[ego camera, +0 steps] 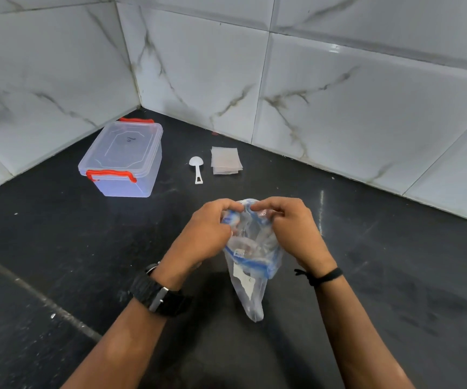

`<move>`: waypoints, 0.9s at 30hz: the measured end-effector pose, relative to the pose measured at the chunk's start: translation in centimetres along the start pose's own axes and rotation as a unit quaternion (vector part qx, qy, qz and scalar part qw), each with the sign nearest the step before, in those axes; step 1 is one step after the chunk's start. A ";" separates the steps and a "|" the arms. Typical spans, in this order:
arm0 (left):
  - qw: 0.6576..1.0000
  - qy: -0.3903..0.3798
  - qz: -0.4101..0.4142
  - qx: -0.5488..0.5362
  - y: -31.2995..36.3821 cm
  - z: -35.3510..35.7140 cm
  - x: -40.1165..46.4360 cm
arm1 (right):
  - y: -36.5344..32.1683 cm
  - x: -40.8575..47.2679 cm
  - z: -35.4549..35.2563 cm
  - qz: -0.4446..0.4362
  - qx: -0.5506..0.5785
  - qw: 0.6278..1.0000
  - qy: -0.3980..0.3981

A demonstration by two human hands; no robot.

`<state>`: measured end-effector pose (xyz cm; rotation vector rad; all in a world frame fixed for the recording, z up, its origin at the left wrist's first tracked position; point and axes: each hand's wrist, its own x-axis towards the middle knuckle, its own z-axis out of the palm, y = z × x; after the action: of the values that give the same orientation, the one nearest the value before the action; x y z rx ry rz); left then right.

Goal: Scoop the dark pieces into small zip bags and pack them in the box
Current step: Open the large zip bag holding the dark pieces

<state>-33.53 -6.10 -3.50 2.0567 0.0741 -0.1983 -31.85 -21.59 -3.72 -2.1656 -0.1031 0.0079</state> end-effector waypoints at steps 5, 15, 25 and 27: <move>0.880 -0.078 -0.104 -0.457 -0.7 -0.2 1.1 | 0.4 0.7 -0.5 0.150 0.400 0.903 -0.044; 0.901 -0.020 -0.065 -0.428 -2.6 2.4 0.7 | 3.2 0.8 1.0 0.115 0.437 0.891 -0.041; 0.975 0.047 -0.021 -0.217 -2.8 1.9 -0.9 | 4.3 -0.4 -0.2 -0.010 0.006 1.000 -0.025; 0.974 0.041 -0.032 -0.221 -3.0 2.1 -0.9 | 4.1 -0.6 -0.2 -0.011 -0.008 1.000 -0.013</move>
<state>-35.05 -6.49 -6.94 1.6173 0.2166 -0.1231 -32.12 -24.07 -7.01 -2.1797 -0.1415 0.0230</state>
